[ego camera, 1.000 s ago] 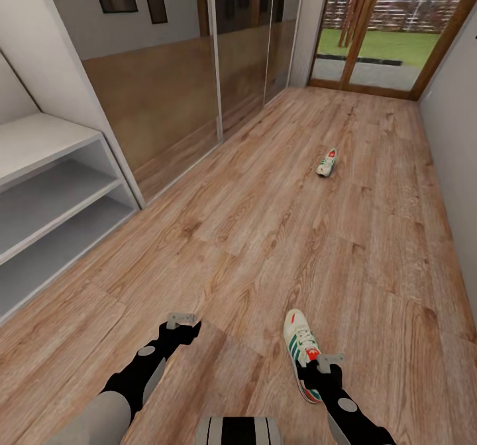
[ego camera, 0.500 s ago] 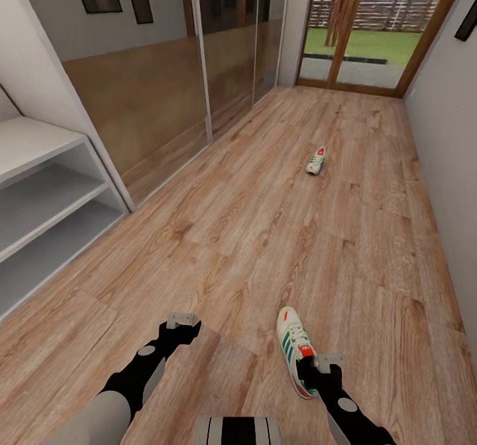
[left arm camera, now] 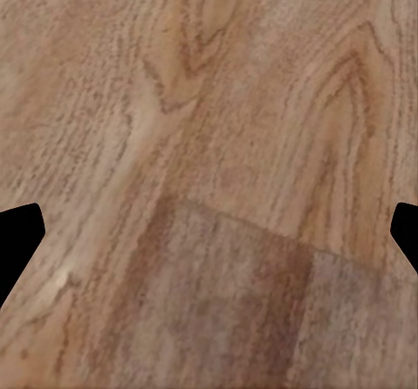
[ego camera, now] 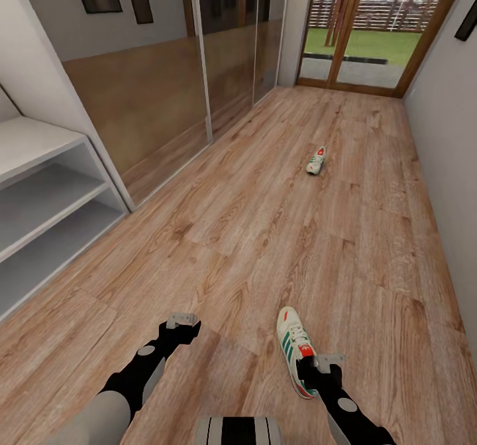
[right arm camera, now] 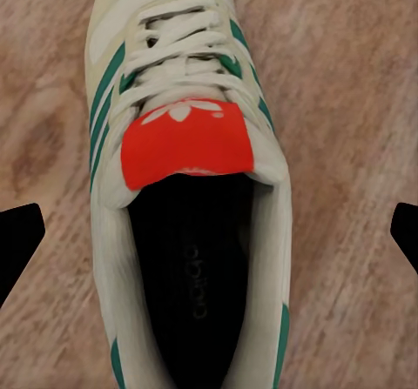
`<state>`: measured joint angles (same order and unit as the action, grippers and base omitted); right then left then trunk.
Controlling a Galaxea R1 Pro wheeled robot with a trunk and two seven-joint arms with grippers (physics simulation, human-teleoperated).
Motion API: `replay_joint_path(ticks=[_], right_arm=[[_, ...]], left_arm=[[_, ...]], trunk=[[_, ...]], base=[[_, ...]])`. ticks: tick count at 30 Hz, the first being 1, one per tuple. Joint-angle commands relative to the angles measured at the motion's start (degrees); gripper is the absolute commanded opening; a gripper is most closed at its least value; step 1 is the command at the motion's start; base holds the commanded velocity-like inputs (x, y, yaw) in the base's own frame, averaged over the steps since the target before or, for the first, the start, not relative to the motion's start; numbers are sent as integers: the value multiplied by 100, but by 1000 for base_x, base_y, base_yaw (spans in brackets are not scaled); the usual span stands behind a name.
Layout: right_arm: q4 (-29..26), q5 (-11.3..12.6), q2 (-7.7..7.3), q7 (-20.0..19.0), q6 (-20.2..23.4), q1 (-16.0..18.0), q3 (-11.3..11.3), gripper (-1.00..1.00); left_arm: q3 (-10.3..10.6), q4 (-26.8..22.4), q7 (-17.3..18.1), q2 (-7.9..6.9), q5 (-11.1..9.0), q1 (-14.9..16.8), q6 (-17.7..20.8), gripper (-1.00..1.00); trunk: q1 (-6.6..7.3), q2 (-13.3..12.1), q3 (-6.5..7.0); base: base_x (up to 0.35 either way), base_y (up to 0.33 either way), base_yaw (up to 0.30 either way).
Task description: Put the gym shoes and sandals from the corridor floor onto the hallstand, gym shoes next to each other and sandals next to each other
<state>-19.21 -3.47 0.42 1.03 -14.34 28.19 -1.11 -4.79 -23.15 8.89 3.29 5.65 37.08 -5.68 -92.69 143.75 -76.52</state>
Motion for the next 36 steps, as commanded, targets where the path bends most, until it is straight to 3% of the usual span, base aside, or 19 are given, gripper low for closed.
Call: replay_joint_path(ticks=[1, 11, 36], right_arm=[[5, -37, 2, 11, -16, 2, -12, 100], [9, -40, 2, 11, -16, 2, -12, 100], [13, -40, 2, 19, -16, 2, -12, 100]], left_arm=[[-49, 1, 33, 6, 59, 2, -21, 100], [-49, 0, 33, 5, 52, 1, -21, 100], [-49, 0, 33, 5, 50, 3, -21, 100]], trunk=[[1, 1, -4], [1, 1, -4], [-63, 35, -557]], base=[[0, 0, 0], [0, 0, 0], [0, 0, 0]])
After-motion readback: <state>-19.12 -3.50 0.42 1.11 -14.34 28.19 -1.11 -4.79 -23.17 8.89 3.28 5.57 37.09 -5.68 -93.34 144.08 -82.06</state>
